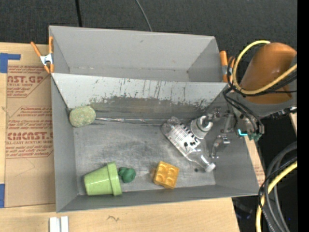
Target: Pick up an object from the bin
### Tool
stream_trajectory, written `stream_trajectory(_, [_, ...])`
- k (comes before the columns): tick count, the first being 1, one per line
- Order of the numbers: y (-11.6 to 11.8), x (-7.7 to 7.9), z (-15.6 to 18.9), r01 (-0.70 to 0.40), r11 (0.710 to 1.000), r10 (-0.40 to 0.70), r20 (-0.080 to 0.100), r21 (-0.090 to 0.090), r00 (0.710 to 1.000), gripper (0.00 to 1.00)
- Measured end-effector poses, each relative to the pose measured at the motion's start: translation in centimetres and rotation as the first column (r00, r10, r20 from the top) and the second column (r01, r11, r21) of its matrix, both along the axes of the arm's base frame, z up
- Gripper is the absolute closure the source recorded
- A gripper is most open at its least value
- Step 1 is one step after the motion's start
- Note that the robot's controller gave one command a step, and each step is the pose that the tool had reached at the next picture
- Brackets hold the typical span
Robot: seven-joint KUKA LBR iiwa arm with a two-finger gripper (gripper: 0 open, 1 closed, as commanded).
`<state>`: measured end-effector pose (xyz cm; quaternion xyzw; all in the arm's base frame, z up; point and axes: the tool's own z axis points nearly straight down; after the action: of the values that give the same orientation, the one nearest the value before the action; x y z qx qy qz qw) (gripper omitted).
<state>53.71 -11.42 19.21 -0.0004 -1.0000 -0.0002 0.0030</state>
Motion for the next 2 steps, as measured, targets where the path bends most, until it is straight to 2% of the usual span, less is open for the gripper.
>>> stream_trajectory(1, [0.0,0.2,0.4,-0.001,1.000,0.001,0.008,-0.001,1.000,0.00])
stream_trajectory(2, [-2.1,-2.4,-6.2,-0.017,1.000,0.017,0.012,-0.002,1.000,0.00])
